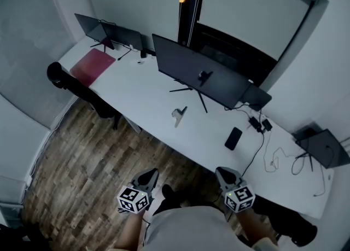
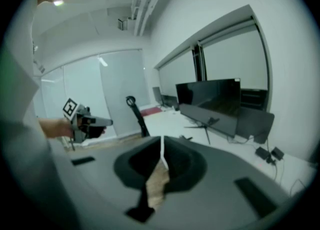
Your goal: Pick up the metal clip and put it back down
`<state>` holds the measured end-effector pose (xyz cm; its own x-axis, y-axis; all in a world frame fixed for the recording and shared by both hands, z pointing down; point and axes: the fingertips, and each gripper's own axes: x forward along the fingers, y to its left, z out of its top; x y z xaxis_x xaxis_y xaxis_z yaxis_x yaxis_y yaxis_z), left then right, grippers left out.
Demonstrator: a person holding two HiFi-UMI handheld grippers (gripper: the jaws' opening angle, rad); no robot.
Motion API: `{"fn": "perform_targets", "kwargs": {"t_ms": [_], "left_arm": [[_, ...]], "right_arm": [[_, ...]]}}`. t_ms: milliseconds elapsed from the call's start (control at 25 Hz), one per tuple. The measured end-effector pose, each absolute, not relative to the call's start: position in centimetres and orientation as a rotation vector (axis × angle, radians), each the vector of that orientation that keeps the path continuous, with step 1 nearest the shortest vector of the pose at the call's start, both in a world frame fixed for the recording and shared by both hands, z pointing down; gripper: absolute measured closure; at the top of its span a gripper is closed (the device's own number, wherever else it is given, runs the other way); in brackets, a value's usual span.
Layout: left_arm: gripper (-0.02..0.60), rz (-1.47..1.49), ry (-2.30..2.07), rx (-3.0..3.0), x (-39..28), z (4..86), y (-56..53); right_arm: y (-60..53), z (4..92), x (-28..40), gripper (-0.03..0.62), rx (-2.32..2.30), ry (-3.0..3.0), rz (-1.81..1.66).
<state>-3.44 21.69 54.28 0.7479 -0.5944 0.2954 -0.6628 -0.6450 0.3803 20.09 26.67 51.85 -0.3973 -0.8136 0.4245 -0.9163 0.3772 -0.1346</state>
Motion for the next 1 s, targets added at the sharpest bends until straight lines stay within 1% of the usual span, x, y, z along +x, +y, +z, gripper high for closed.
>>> {"fn": "perform_targets", "kwargs": {"t_ms": [200,440,1000], "left_arm": [[0.549,0.265,-0.903,2.553,-5.0,54.4,18.8],[0.549,0.257,-0.871,2.545,-7.3,54.7,16.2],[0.549,0.272,-0.872,2.509,-7.8,55.7,13.5]], "right_arm": [[25.3,52.0,17.9,0.560,1.551,-2.302,0.512],[23.3,51.6,16.0,0.560,1.574,-2.257,0.500],[18.7,52.4,17.1,0.560,1.641,-2.230,0.533]]}}
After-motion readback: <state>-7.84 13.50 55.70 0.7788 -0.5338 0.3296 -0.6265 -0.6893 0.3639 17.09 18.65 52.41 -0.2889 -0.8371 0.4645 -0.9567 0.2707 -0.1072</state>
